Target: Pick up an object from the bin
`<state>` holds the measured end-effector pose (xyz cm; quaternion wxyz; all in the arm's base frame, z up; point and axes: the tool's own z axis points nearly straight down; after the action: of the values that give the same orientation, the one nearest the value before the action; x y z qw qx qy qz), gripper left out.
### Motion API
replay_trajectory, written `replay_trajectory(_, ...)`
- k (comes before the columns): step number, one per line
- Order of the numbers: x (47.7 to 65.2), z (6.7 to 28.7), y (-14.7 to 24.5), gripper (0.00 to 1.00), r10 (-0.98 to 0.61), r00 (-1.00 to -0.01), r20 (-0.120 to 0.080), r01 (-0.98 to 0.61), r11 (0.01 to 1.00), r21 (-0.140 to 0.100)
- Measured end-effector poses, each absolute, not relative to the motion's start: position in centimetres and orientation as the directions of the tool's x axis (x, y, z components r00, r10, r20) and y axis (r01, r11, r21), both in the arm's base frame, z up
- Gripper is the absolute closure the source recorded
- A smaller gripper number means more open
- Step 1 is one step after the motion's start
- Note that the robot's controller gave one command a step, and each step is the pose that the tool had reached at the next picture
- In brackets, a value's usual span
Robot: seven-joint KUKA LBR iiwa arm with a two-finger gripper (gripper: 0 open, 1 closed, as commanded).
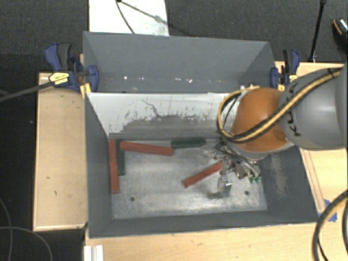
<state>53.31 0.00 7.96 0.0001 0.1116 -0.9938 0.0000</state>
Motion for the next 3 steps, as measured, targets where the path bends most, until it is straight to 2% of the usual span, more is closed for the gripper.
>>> replay_trajectory(1, 53.31, 7.96, 0.0, 1.0, -0.225, -0.974, 0.0, -0.225, 0.974, 0.0)
replay_trajectory(2, 53.31, 7.96, 0.0, 0.0, -0.228, -0.974, 0.0, -0.228, 0.974, 0.0)
replay_trajectory(3, 53.31, 7.96, 0.0, 1.0, -0.224, -0.975, 0.0, -0.224, 0.975, 0.0)
